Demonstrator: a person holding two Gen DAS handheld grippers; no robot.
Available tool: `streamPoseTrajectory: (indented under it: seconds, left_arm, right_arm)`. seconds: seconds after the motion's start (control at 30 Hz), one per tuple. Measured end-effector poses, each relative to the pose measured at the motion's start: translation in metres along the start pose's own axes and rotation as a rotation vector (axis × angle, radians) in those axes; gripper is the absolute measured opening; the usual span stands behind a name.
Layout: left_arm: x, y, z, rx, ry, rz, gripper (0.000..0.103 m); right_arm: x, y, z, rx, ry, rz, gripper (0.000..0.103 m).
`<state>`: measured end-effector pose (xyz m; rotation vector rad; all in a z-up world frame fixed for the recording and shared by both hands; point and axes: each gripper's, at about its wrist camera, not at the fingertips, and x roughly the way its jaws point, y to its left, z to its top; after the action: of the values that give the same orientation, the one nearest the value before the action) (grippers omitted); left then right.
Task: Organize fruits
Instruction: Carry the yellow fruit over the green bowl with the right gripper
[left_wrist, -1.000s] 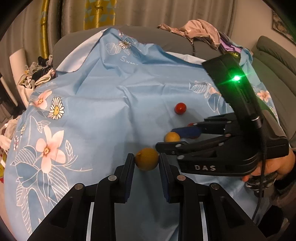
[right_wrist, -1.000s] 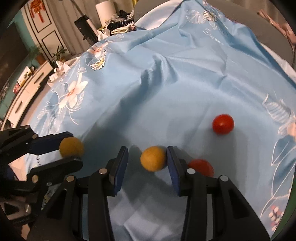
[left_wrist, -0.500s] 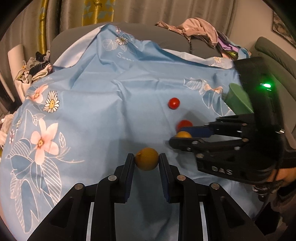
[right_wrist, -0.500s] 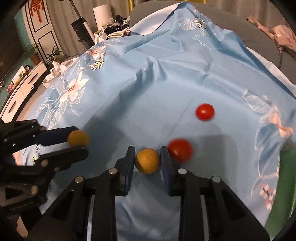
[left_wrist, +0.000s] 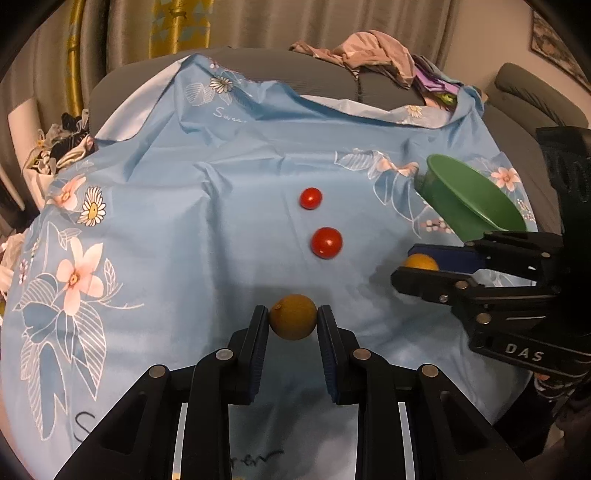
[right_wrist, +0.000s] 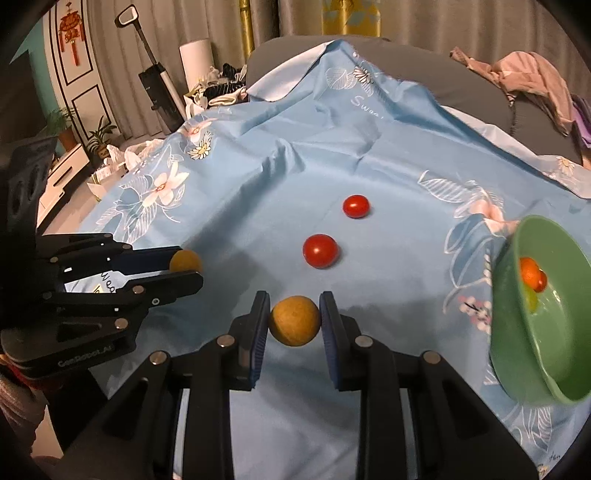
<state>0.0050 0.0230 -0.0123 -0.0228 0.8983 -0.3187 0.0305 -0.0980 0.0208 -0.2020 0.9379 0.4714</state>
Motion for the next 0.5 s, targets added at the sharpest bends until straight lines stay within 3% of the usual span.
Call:
streamPoseTrajectory:
  seconds: [0.5]
  left_arm:
    - [-0.013,-0.034,-0.001,0.047,0.010,-0.010,0.027]
  right_arm:
    - [-0.046,-0.016,-0.017,0.039,-0.082,-0.027,0.028]
